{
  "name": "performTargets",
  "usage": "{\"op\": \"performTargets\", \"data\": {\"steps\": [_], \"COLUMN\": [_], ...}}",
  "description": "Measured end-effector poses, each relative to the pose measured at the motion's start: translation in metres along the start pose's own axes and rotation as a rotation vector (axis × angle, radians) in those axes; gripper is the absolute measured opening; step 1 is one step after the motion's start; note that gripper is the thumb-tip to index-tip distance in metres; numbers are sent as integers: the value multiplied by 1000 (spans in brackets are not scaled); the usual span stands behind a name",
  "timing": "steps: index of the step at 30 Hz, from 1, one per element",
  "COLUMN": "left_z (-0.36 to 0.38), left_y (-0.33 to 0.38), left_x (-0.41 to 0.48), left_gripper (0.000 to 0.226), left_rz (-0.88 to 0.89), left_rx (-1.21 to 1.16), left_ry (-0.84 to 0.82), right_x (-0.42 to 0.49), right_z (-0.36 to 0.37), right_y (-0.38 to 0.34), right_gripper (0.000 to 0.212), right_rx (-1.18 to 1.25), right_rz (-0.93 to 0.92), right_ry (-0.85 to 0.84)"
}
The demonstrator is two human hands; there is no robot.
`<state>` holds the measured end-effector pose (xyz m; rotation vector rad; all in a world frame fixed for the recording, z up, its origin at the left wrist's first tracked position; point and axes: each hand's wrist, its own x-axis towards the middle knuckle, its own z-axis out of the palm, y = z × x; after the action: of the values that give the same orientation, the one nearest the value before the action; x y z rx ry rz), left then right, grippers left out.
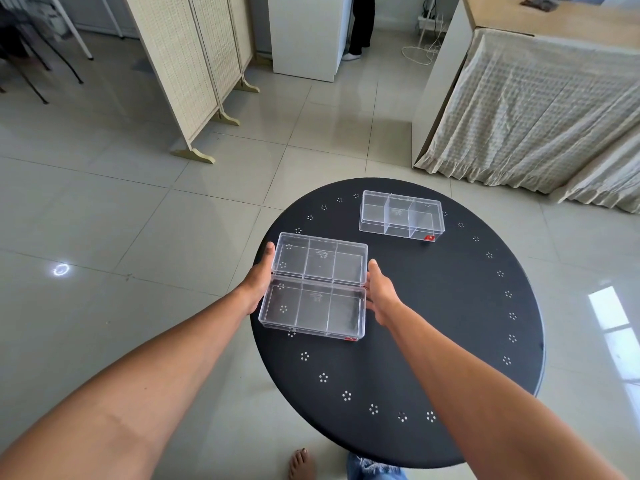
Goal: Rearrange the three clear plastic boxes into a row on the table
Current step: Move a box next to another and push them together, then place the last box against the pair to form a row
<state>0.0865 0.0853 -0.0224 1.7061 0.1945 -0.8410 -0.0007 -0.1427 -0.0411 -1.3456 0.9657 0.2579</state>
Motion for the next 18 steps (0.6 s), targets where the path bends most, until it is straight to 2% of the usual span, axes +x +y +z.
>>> {"op": "performTargets", "data": {"steps": [5, 9, 11, 13, 15, 18], "left_z": [1, 0, -2, -3, 0, 11], "left_y": [0, 4, 9, 21, 36, 61], "left_x": [1, 2, 6, 11, 19, 31], "left_gripper": [82, 85, 72, 51, 37, 37], "left_rz": [1, 47, 111, 169, 206, 250], "left_rx": [17, 70, 171, 270, 294, 311], "left_ry": [8, 170, 325, 433, 462, 447], "right_x": [-2, 0, 6, 9, 16, 27], "right_z": [0, -6, -14, -24, -38, -62], "right_y": [-1, -5, -9, -16, -23, -36], "right_gripper": [56, 49, 48, 38, 26, 22], "right_rx": [-1, -33, -35, -35, -58, -112], "right_rz": [-10, -8, -12, -54, -103, -152], "right_ry": [13, 63, 100, 140, 201, 283]}}
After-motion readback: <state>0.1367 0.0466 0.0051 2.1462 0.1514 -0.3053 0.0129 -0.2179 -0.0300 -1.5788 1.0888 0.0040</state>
